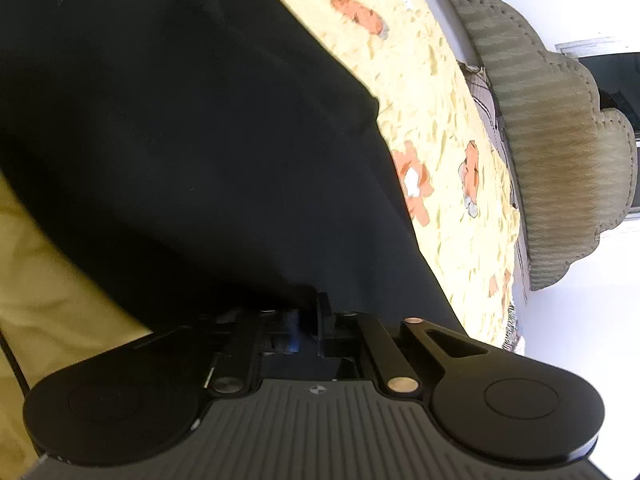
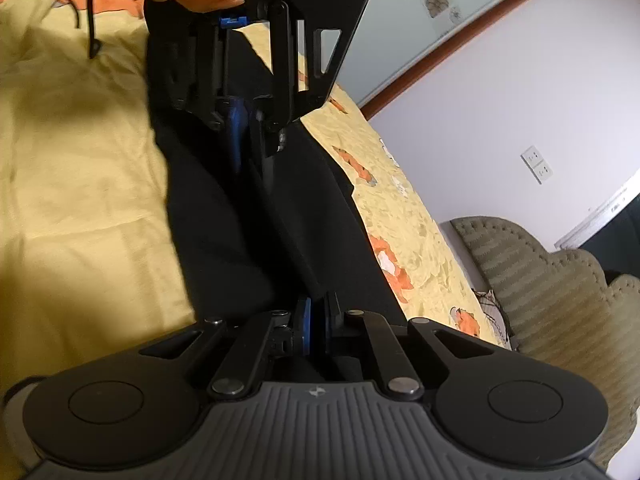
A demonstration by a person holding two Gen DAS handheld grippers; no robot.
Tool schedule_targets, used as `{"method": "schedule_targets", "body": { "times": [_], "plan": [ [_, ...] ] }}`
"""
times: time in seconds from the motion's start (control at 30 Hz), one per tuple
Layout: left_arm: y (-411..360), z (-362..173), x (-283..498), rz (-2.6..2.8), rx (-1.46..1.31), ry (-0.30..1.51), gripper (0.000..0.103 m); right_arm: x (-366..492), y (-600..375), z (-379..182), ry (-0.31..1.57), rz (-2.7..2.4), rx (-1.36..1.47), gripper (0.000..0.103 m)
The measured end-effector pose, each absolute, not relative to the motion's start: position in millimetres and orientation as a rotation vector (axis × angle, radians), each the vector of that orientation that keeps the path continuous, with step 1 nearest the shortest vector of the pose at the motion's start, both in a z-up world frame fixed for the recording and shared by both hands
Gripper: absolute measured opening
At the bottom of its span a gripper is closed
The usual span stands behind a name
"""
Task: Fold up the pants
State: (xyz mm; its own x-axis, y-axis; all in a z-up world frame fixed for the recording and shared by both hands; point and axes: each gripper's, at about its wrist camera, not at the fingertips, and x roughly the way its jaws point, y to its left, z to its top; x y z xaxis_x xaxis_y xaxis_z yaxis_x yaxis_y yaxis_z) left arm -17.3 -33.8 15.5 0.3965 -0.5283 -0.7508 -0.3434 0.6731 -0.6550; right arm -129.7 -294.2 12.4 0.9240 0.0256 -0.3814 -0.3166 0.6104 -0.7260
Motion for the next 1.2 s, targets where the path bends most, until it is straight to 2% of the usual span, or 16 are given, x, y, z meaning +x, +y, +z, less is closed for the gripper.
{"method": "schedule_targets", "body": {
  "times": [0.03,0.4,0.5,0.53,0.6,0.67,0.77,0.83,1.03,1.2],
  "plan": [
    [-36.0,16.0,-20.2,-0.142,-0.863,1.195,0.003,-133.8,-293.0,12.5,0.352,0.208,-0.908,0.006],
    [-42.5,26.4,-51.4,-0.186,-0.727,1.186,0.002,-156.5,-283.2,8.7,0.374,0.28,-0.962,0.005],
    [-43.2,21.3,-51.0,-0.183,-0.699,1.211,0.005,-153.4,-282.0,4.8,0.4,0.283,-0.953,0.005],
    [-46.0,19.3,-49.6,-0.194,-0.682,1.228,0.011,-152.9,-279.8,1.6,0.418,0.284,-0.96,0.005],
    [-51.3,19.3,-48.7,-0.193,-0.657,1.24,0.015,-157.7,-272.6,-4.5,0.407,0.265,-1.013,0.006],
    [-57.7,23.3,-49.4,-0.211,-0.607,1.25,0.034,-160.5,-271.1,-7.5,0.398,0.242,-1.025,0.008],
    [-70.7,33.1,-48.9,-0.229,-0.536,1.232,0.05,-172.3,-281.7,2.8,0.419,0.236,-0.953,0.009],
    [-84.7,43.9,-50.6,-0.256,-0.445,1.19,0.051,-183.4,-301.1,18.4,0.465,0.238,-0.818,0.009],
    [-155.4,72.3,-46.3,-0.418,-0.168,1.032,0.068,-239.9,-406.2,63.2,0.636,0.188,-0.336,0.009],
    [-226.9,78.6,-44.3,-0.613,0.037,0.955,0.07,-289.5,-498.1,102.8,0.461,0.034,0.105,0.01]
  ]
}}
